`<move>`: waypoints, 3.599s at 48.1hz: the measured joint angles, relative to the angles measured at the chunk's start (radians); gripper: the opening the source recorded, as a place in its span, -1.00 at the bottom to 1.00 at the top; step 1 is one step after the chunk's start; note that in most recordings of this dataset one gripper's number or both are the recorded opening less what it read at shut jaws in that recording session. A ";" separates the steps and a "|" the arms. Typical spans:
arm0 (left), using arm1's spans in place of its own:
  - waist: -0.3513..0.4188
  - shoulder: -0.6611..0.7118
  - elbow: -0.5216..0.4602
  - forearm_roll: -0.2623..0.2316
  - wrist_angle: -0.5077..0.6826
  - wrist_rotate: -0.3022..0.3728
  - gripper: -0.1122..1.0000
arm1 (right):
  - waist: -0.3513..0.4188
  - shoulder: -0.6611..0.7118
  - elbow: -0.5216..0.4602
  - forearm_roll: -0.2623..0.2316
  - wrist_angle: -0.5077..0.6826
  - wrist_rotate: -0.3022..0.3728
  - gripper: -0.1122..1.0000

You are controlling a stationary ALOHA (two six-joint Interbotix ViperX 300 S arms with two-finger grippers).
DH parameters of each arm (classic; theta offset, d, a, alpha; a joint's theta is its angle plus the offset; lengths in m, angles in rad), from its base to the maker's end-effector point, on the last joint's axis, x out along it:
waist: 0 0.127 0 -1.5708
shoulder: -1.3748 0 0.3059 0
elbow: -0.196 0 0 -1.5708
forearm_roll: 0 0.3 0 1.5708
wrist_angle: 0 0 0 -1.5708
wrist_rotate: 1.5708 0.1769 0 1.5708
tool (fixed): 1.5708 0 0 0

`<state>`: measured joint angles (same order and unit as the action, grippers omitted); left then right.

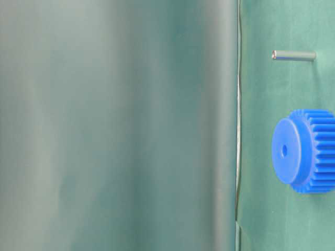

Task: Insert the shaft into the center hole of the gear.
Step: 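Move the right gripper left toward the silver shaft beside the gear, then lower the right gripper and close it on the silver shaft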

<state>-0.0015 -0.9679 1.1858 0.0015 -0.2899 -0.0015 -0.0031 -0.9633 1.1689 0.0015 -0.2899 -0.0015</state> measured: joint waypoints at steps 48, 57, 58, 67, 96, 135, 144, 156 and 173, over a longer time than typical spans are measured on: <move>0.000 0.002 -0.028 0.009 0.040 -0.003 -0.80 | -0.192 0.413 -0.150 0.037 0.110 0.014 0.33; 0.000 0.002 -0.028 0.009 0.040 -0.003 -0.80 | -0.199 0.575 -0.201 0.040 0.109 0.014 0.84; 0.000 0.002 -0.026 0.009 0.040 -0.003 -0.80 | -0.198 0.592 -0.204 0.040 0.110 0.014 0.82; 0.000 0.003 -0.028 0.009 0.040 -0.003 -0.80 | -0.210 0.747 -0.221 0.049 0.094 0.018 0.76; 0.000 0.003 -0.028 0.009 0.043 -0.003 -0.80 | -0.244 0.971 -0.216 0.089 0.002 0.023 0.74; 0.000 0.000 -0.026 0.009 0.044 -0.002 -0.80 | -0.232 0.971 -0.215 0.089 0.015 0.023 -0.46; 0.000 0.000 -0.028 0.009 0.046 -0.002 -0.80 | -0.232 0.928 -0.227 0.089 0.081 0.020 -0.46; 0.002 0.002 -0.026 0.009 0.048 -0.002 -0.80 | -0.232 0.781 -0.272 0.087 0.230 0.018 -0.46; 0.000 0.000 -0.028 0.009 0.048 -0.002 -0.80 | -0.232 0.681 -0.301 0.084 0.354 0.017 -0.46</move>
<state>-0.0015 -0.9679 1.1582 0.0107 -0.2424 -0.0031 -0.2347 -0.2823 0.8682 0.0859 0.0644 0.0153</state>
